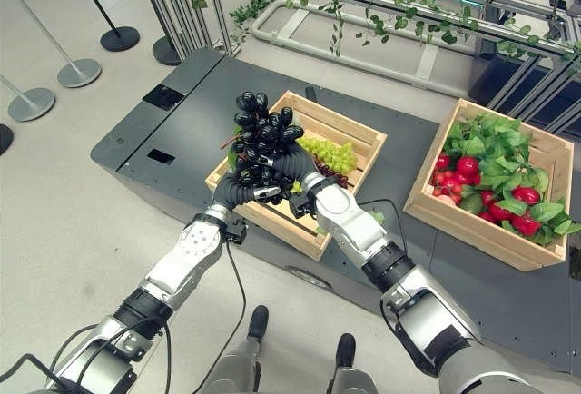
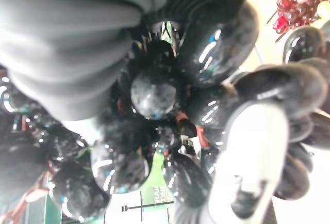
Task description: Pick up the fruits from the basket on one side to the basket on the other side
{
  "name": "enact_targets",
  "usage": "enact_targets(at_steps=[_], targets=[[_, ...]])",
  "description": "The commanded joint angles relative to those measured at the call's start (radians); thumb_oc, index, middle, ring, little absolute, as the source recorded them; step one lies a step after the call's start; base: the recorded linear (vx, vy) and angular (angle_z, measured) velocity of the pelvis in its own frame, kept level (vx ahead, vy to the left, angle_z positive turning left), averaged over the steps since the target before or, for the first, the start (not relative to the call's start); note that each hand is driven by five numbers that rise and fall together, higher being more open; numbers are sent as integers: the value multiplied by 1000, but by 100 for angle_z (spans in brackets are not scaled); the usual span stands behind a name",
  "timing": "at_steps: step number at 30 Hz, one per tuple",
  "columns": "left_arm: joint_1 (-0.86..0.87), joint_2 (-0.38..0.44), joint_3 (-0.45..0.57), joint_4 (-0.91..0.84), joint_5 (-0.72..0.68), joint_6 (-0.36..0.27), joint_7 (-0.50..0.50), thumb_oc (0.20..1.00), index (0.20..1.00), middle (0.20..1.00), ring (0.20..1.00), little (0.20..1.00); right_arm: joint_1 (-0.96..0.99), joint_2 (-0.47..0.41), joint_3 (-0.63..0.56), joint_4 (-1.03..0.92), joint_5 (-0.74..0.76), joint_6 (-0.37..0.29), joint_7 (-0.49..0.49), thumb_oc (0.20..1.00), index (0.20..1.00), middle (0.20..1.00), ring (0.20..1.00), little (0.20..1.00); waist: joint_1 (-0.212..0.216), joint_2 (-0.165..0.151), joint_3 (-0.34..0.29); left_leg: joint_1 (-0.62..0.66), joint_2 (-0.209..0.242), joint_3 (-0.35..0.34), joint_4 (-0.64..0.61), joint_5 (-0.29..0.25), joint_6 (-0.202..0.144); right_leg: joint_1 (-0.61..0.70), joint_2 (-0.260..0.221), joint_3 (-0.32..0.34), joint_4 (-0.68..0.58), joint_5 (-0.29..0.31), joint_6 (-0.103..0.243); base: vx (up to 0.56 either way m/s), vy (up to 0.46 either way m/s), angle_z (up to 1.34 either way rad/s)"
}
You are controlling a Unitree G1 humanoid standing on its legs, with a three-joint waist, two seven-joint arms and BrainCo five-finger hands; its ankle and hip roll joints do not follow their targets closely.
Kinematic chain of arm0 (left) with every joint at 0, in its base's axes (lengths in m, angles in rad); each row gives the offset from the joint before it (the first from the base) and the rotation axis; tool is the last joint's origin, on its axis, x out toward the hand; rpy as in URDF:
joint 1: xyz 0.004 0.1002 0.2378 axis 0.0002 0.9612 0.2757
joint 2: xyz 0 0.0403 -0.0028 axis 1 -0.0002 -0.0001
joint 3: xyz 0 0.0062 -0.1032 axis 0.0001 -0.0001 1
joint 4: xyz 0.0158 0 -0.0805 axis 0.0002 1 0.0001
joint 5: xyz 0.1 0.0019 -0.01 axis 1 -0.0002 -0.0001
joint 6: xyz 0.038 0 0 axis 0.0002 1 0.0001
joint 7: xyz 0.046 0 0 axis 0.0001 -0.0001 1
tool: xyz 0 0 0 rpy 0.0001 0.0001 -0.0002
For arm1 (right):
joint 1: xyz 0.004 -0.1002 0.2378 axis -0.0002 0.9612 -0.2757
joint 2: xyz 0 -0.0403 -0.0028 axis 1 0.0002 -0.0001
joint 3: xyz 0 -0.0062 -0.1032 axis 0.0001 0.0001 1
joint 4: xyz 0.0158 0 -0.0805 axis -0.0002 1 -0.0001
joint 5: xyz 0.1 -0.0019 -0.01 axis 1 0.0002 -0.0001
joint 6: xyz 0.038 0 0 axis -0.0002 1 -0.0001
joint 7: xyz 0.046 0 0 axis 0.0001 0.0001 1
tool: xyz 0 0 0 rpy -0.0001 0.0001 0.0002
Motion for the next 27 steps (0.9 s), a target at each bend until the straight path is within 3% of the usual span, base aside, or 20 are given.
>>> enact_targets(at_steps=[1,26,27], targets=[[-84,-15,46,45,-13,-65,40,200,200,200,200,200,-5,60,-5,-105,28,-96,27,200,200,200,200,200,-6,-24,-51,20,-58,26,-21,-90,76,-37,-22,27,177,-167,-4,0,0,0],[-73,-34,53,56,-39,-64,44,200,200,200,200,200,25,77,-1,-98,22,-90,29,200,200,200,200,200,-13,-21,-61,28,-56,28,-21,-95,77,-32,-21,34,177,-167,-4,0,0,0],[-74,-35,53,56,-40,-64,43,200,200,200,200,200,26,76,-1,-97,22,-89,30,705,705,705,705,705,-13,-22,-61,29,-56,29,-21,-95,77,-32,-21,34,176,-167,-4,0,0,0]])
